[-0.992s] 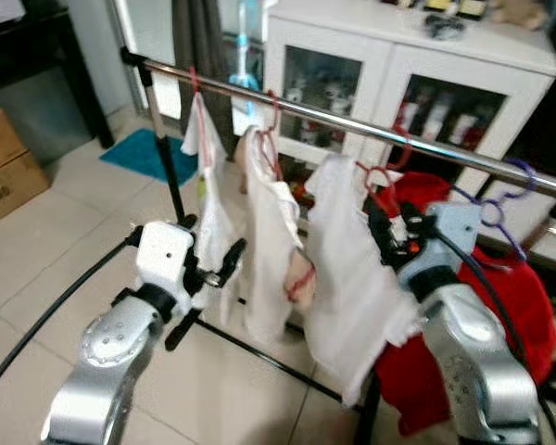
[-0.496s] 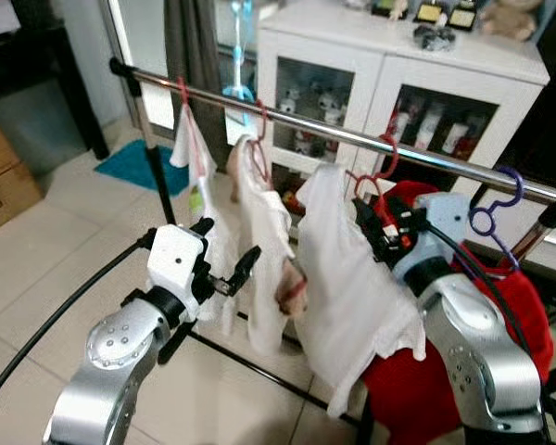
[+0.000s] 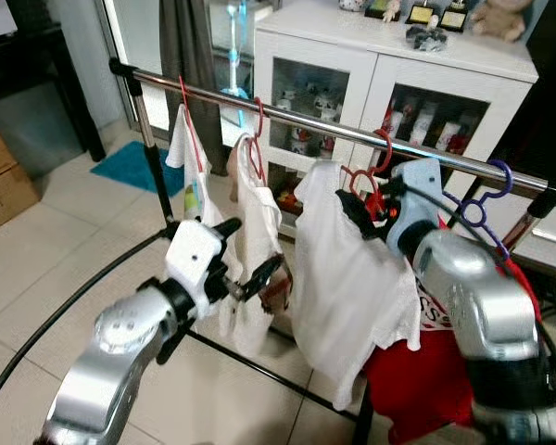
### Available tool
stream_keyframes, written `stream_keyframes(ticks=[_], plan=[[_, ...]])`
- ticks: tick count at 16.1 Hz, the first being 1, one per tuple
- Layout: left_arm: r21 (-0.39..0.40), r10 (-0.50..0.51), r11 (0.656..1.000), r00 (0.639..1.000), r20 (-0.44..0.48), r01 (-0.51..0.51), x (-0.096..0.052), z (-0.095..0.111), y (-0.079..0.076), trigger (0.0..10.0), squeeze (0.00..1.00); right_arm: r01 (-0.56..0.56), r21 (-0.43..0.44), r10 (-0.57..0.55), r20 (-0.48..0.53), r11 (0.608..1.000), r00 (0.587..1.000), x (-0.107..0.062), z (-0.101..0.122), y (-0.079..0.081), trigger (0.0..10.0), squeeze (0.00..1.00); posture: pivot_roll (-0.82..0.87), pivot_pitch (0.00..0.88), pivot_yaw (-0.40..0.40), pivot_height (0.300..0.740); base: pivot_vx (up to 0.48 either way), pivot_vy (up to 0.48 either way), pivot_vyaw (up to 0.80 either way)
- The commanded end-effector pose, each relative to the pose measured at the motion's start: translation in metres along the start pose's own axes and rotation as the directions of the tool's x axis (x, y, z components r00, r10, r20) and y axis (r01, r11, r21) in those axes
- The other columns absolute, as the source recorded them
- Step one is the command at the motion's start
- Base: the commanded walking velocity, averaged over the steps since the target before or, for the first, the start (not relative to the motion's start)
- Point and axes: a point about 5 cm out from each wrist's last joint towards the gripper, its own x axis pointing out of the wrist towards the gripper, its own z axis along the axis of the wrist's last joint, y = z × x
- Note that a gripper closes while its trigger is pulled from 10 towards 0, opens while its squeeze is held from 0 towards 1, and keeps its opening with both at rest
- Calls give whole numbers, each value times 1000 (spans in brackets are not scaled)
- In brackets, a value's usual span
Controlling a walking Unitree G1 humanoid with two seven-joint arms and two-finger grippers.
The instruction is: Hang hanger
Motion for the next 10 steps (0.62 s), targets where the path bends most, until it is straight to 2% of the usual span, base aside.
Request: stream_keyframes(ticks=[1,5,8,10], plan=[[1,-16,1000,1000,-6,16,4,-1,1,10000,0,5,-8,-5,-1,1000,1000,3,3,-7,10000,1000,11,0,-44,740,0,0,0],[11,-47,999,999,-9,47,13,2,7,10000,0,104,-29,-105,-58,994,993,29,11,-30,10000,1000,16,0,-44,740,0,0,0],[16,-56,998,998,-2,56,15,3,10,10000,0,95,-30,-97,-76,995,992,31,12,-34,10000,1000,12,0,-42,740,0,0,0],[11,-102,995,995,-2,102,15,3,7,10000,0,126,-26,-128,-97,992,987,32,8,-43,10000,1000,12,0,-42,740,0,0,0]])
